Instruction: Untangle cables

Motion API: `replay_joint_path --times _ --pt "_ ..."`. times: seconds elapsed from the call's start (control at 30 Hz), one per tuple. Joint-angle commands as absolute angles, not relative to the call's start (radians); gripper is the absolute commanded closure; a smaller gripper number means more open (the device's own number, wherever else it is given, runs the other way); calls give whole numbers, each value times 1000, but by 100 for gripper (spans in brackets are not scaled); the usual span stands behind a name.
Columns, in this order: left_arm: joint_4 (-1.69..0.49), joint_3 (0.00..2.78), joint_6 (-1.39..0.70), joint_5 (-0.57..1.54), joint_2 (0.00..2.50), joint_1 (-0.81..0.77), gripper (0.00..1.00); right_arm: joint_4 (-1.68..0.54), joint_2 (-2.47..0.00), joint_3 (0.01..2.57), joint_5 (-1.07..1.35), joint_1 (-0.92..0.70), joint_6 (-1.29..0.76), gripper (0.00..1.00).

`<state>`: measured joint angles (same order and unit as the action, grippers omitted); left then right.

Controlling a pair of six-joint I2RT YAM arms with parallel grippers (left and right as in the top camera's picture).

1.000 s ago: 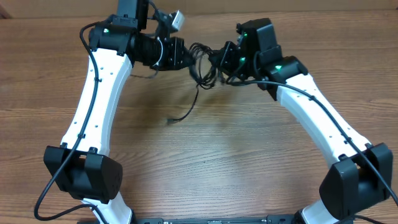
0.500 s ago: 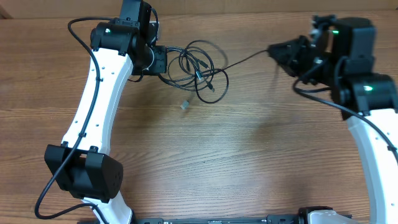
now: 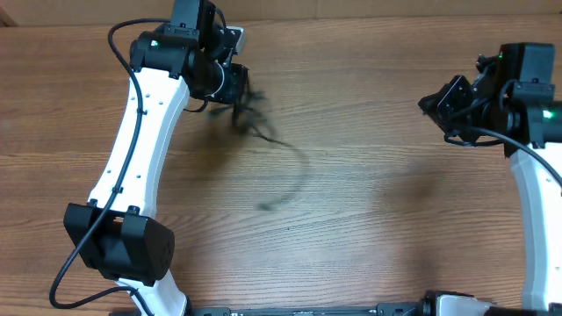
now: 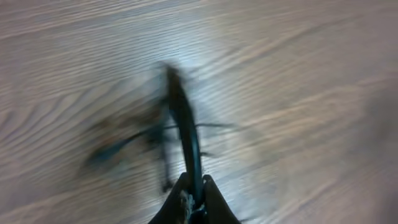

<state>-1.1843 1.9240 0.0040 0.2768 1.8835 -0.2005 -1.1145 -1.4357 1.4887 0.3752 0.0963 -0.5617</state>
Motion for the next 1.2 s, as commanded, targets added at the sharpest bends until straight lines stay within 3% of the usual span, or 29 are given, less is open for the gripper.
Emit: replay_joint_path --times 0.0,0.03,0.2,0.27,0.43,0.8,1.17 --pt "-1176 1933 118 458 1895 -195 96 -1117 -1465 1505 398 93 -478 78" --pt "-1176 1933 134 484 1895 -195 96 -1113 -1471 1505 429 93 -459 75" --pt "-1153 1935 144 586 1894 -195 96 -1063 -1508 1505 552 49 -441 42" --pt "-1139 1956 141 607 1894 -194 96 -1032 -1523 1505 594 10 -450 36" --pt "-1137 2052 126 700 1894 -195 96 -921 -1569 1505 609 -91 -601 43" --pt "-1121 2157 44 822 1894 -195 96 -674 -1640 1505 494 -275 -894 46" --pt "-1125 2157 44 836 1894 -198 96 -513 -1742 1505 441 -353 -1024 48"
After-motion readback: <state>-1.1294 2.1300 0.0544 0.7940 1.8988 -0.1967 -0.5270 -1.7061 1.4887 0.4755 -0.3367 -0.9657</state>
